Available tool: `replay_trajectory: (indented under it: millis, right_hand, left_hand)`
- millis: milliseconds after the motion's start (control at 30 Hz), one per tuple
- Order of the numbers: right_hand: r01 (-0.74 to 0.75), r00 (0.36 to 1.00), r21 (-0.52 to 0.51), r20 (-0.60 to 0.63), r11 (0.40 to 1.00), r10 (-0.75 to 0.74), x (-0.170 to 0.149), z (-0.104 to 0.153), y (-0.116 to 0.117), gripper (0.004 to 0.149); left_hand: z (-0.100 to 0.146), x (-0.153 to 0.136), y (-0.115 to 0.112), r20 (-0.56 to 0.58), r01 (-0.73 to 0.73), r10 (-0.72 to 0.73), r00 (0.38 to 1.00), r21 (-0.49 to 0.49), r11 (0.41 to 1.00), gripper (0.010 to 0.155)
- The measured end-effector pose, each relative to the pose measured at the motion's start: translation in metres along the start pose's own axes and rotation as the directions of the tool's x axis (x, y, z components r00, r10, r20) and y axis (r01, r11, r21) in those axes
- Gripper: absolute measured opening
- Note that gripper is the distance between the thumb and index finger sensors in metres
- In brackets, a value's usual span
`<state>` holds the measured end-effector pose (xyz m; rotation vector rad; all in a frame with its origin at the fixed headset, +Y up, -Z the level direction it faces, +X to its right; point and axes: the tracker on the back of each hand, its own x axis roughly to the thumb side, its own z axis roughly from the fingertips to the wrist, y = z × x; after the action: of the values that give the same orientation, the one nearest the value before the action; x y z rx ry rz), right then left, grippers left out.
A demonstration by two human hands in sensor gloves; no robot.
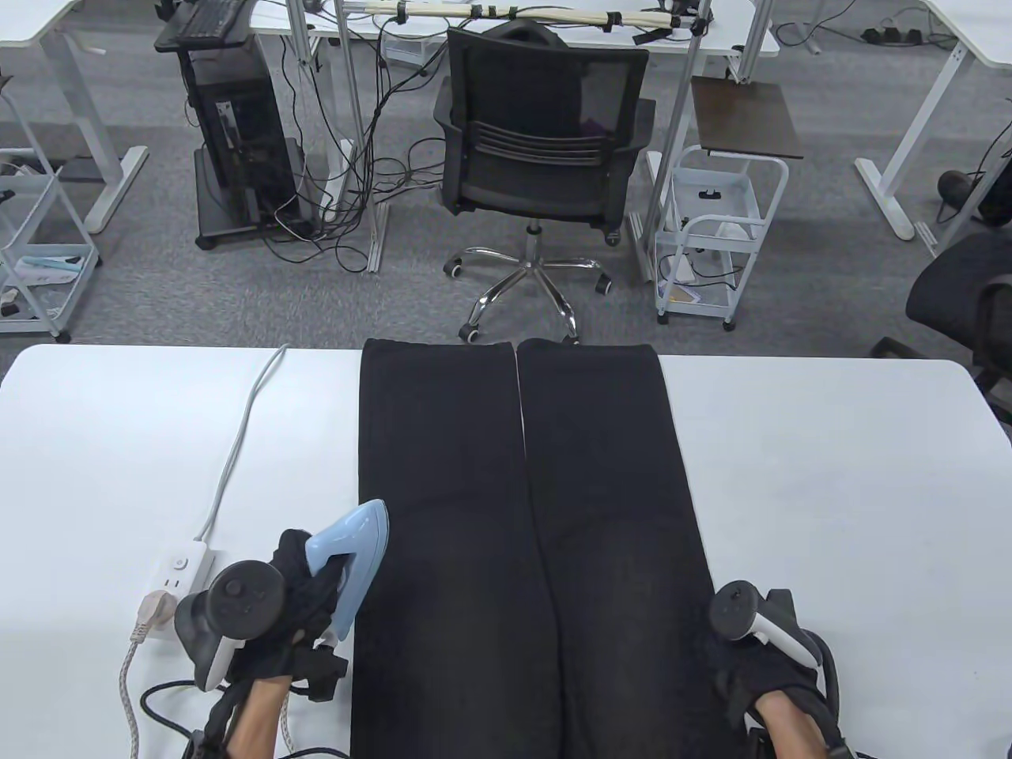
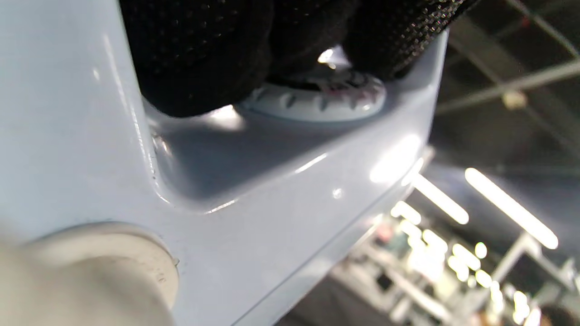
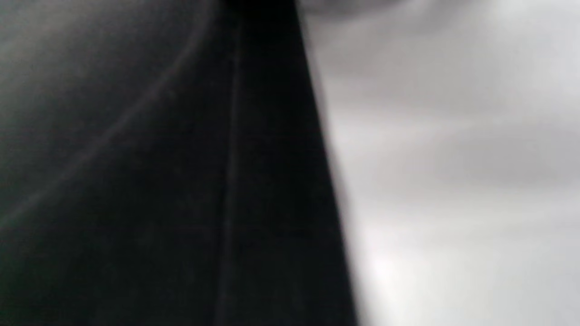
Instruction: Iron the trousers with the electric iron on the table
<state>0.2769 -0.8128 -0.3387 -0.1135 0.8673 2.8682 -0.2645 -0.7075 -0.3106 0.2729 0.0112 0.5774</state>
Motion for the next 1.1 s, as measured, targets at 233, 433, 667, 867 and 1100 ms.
replay_trajectory:
  millis: [233, 433, 667, 867, 1100]
  right_hand:
    - [-0.039, 0.98, -0.13, 0.188, 0.991, 0.063, 0.089, 0.0, -0.018, 0.064]
    - [-0.089, 0.931, -0.138, 0.341, 0.986, 0.132, 0.187, -0.014, -0.022, 0.064]
    - [-0.131, 0.929, -0.071, 0.34, 0.989, 0.147, 0.241, -0.045, 0.0, 0.065]
    - [-0.067, 0.937, 0.039, 0.347, 0.997, 0.049, 0.237, -0.053, 0.018, 0.066]
    - [-0.165, 0.924, 0.016, 0.352, 0.986, 0.149, 0.233, -0.037, 0.032, 0.067]
  left_hand:
    - [0.0, 0.0, -0.01, 0.004, 0.04, -0.04, 0.999, -0.013, 0.999, 0.041]
    - [0.006, -0.017, -0.007, -0.058, 0.026, -0.025, 0.998, 0.023, 0.999, 0.041]
    - [0.004, -0.025, -0.009, -0.091, 0.02, -0.02, 0.996, 0.003, 1.0, 0.041]
    - [0.003, -0.027, -0.011, -0.099, 0.013, -0.014, 0.995, -0.019, 1.0, 0.041]
    - [0.003, -0.025, -0.012, -0.101, 0.015, -0.019, 0.995, -0.041, 0.999, 0.041]
